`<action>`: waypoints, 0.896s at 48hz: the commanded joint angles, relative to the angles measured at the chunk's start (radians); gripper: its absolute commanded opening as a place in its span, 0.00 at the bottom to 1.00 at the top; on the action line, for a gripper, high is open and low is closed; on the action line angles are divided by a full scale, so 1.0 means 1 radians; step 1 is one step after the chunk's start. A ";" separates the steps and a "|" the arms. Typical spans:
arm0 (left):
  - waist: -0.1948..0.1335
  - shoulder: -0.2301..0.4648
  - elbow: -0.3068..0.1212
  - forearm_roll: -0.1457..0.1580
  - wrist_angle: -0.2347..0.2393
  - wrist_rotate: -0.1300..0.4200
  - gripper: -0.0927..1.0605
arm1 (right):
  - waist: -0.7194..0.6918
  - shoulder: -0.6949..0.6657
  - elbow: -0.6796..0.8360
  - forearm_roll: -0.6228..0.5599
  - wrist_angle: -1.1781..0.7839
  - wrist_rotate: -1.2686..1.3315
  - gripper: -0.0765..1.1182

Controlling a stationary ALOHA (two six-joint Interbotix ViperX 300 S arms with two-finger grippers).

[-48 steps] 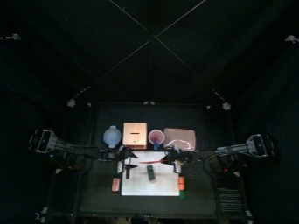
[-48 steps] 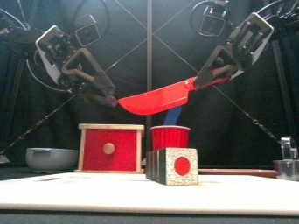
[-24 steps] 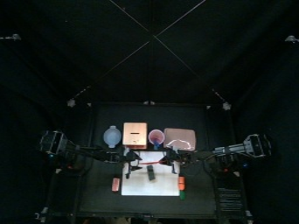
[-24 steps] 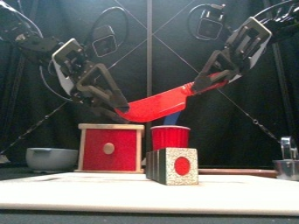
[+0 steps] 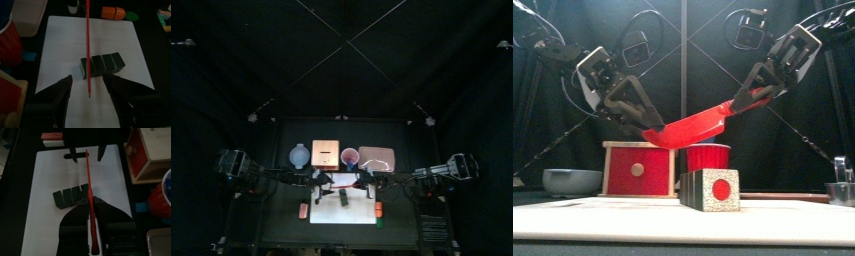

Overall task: Place sushi on board then cut the sushi with the knife then place the pieces on the plate
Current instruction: Grasp knife edge with left hand

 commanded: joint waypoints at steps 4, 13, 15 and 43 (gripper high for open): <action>0.012 -0.008 -0.023 0.003 -0.008 0.002 0.82 | 0.003 -0.012 -0.023 0.002 -0.009 0.000 0.42; 0.015 -0.006 -0.025 0.003 -0.008 0.002 0.82 | 0.002 -0.012 -0.023 0.002 -0.008 0.002 0.42; 0.015 -0.006 -0.025 0.003 -0.008 0.002 0.82 | 0.002 -0.012 -0.023 0.002 -0.008 0.002 0.42; 0.017 -0.006 -0.025 0.005 -0.003 0.002 0.48 | 0.002 -0.009 -0.023 0.002 -0.008 0.002 0.42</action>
